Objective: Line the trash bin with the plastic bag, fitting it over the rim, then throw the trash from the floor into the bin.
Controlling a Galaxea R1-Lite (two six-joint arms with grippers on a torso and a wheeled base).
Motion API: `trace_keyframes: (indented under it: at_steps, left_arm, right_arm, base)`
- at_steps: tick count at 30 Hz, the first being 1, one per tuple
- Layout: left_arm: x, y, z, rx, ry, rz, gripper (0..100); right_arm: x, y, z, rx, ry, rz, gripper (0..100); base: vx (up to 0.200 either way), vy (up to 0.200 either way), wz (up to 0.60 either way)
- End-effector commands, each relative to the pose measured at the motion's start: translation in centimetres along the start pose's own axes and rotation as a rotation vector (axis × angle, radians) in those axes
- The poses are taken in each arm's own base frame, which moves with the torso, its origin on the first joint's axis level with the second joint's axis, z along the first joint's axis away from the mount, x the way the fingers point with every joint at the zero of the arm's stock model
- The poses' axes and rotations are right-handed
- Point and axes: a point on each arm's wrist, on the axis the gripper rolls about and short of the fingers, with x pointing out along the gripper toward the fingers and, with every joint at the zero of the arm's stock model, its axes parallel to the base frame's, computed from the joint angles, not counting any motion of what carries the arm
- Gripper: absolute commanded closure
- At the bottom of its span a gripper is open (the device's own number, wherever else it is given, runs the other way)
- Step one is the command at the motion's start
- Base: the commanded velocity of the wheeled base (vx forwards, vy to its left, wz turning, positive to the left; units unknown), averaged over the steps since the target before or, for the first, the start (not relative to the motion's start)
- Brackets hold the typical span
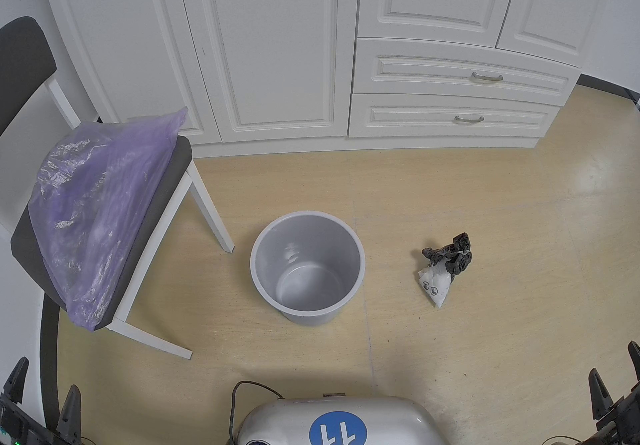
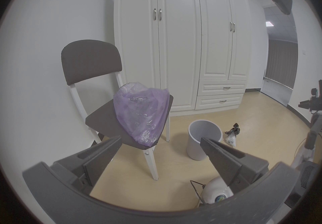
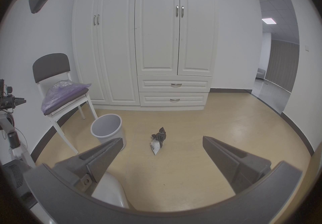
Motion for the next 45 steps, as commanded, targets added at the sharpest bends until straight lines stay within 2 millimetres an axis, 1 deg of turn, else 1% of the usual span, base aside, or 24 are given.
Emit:
trace_keyframes:
  at_steps: [1,3,4,6,7,9,14,17,21,22,23,26,27,28,29,30,33,34,35,39,40,41,43,45]
  left_arm:
    - [0.0,0.0,-0.5,-0.009,0.001,0.006,0]
    - [-0.1,0.0,0.2,-0.056,-0.056,0.006,0]
    - [-0.3,0.0,1.3,-0.117,-0.140,0.000,0]
    - [-0.8,0.1,3.2,-0.234,-0.291,-0.033,0]
    - [-0.9,0.1,3.5,-0.239,-0.307,-0.042,0]
    - [-0.9,0.0,3.4,-0.220,-0.297,-0.044,0]
    - [-0.7,-0.1,2.9,-0.050,-0.189,-0.062,0]
    - [-0.5,-0.2,4.2,0.013,-0.133,-0.136,0]
    - [1.7,-0.1,7.8,0.115,-0.043,-0.157,0]
    - [1.8,-0.1,8.0,0.118,-0.041,-0.157,0]
    - [3.1,0.0,9.5,0.155,-0.003,-0.159,0]
    - [5.0,0.1,11.4,0.186,0.027,-0.163,0]
    - [6.1,0.1,12.2,0.196,0.042,-0.170,0]
    - [6.4,0.1,12.4,0.196,0.047,-0.172,0]
    - [7.9,0.1,13.3,0.196,0.047,-0.189,0]
    - [8.5,0.1,13.6,0.193,0.045,-0.195,0]
    - [12.2,-0.3,15.7,0.183,0.009,-0.190,0]
    - [12.5,-0.4,15.9,0.182,0.009,-0.182,0]
    - [14.2,-1.4,17.2,0.166,-0.012,-0.162,0]
    - [17.3,-5.8,19.9,0.098,-0.011,-0.153,0]
    - [18.2,-7.1,20.2,0.095,0.001,-0.139,0]
    - [18.2,-7.1,20.2,0.095,0.001,-0.139,0]
    - [20.8,-9.4,20.2,0.123,0.046,-0.071,0]
    - [22.0,-10.6,20.0,0.163,0.072,-0.051,0]
  right_arm:
    - [0.0,0.0,-0.5,0.007,-0.001,0.002,0]
    - [0.0,0.0,-0.5,0.017,-0.004,0.003,0]
    - [0.0,0.0,-0.3,0.033,-0.018,0.003,0]
    - [-0.3,-0.1,1.4,0.145,-0.142,0.006,0]
    - [-0.5,-0.1,2.2,0.188,-0.189,0.016,0]
    - [-0.7,-0.1,3.1,0.221,-0.227,0.027,0]
    - [-0.6,0.0,3.8,0.139,-0.130,0.085,0]
    - [-0.3,0.0,5.1,0.117,-0.077,0.126,0]
    - [1.5,-0.1,7.8,0.082,-0.009,0.143,0]
    - [1.5,-0.1,7.9,0.082,-0.006,0.143,0]
    - [2.4,-0.2,9.2,0.073,0.013,0.142,0]
    - [3.5,-0.2,10.7,0.073,0.035,0.148,0]
    - [4.3,-0.2,11.5,0.074,0.042,0.156,0]
    - [4.4,-0.2,11.6,0.074,0.045,0.157,0]
    - [5.8,-0.2,12.2,0.071,0.056,0.174,0]
    - [6.3,-0.2,12.3,0.065,0.056,0.182,0]
    - [9.4,0.1,13.3,0.059,0.024,0.209,0]
    - [9.7,0.1,13.4,0.061,0.021,0.209,0]
    - [10.8,0.2,13.8,0.080,-0.003,0.192,0]
    - [12.2,0.1,14.2,0.157,-0.030,0.135,0]
    - [12.3,0.1,14.3,0.177,-0.035,0.126,0]
    - [12.3,0.1,14.3,0.177,-0.035,0.126,0]
    - [13.0,0.0,15.1,0.217,-0.036,0.104,0]
    - [13.2,-0.1,15.7,0.241,-0.051,0.072,0]
  base:
    - [0.000,0.000,0.00]
    - [0.000,0.000,0.00]
    - [0.000,0.000,0.00]
    - [0.000,0.000,0.00]
    - [0.000,0.000,0.00]
    - [0.000,0.000,0.00]
    - [0.000,0.000,0.00]
    - [0.000,0.000,0.00]
    - [0.000,0.000,0.00]
    - [0.000,0.000,0.00]
    - [0.000,0.000,0.00]
    - [0.000,0.000,0.00]
    - [0.000,0.000,0.00]
    - [0.000,0.000,0.00]
    - [0.000,0.000,0.00]
    - [0.000,0.000,0.00]
    - [0.000,0.000,0.00]
    - [0.000,0.000,0.00]
    - [0.000,0.000,0.00]
    - [0.000,0.000,0.00]
    - [0.000,0.000,0.00]
    - [0.000,0.000,0.00]
    - [0.000,0.000,0.00]
    - [0.000,0.000,0.00]
